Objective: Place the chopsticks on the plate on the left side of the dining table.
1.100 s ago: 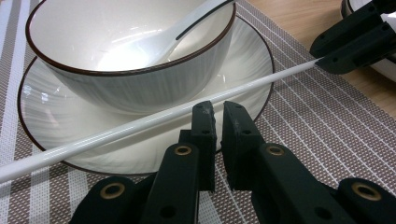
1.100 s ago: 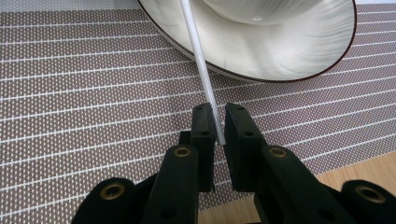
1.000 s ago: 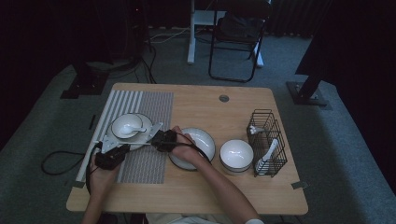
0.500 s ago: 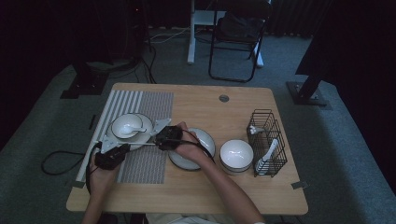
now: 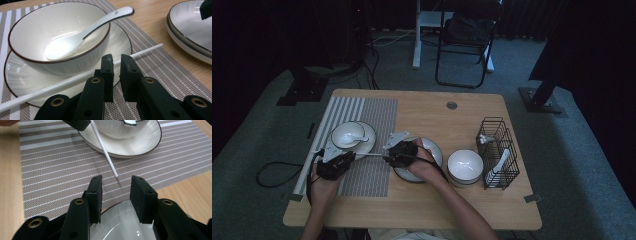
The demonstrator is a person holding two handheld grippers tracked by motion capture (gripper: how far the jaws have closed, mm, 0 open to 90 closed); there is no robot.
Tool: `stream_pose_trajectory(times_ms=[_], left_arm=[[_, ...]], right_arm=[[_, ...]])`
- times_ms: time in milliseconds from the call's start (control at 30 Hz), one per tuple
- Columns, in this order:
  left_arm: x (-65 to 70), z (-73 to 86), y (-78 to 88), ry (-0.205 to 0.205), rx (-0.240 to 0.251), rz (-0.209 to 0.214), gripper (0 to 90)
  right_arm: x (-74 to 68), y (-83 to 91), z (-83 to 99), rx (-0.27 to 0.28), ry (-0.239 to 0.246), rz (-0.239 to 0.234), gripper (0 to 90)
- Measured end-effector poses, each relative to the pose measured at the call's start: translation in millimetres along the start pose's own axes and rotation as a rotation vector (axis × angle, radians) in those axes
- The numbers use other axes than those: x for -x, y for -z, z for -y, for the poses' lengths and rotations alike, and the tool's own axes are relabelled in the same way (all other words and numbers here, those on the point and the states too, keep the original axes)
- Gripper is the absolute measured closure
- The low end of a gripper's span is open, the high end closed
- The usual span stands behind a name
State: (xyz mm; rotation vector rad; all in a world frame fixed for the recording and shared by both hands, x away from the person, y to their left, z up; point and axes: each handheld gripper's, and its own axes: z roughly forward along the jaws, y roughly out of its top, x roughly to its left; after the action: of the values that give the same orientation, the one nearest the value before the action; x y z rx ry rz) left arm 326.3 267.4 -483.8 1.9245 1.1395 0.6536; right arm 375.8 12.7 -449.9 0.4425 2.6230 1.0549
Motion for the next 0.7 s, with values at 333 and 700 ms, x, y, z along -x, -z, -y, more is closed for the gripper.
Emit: stream_pose_trajectory(times_ms=[333,700], left_arm=[[6.7,-7.7,1.4,-0.013,0.005,0.033,79.5],[18.6,-20.7,-0.8,-0.035,0.013,0.087,75.0]], right_arm=[[-10.0,14.1,17.2,0.045,-0.052,-0.03,57.8],[-20.9,33.2,38.8,0.088,-0.102,-0.018,54.8]])
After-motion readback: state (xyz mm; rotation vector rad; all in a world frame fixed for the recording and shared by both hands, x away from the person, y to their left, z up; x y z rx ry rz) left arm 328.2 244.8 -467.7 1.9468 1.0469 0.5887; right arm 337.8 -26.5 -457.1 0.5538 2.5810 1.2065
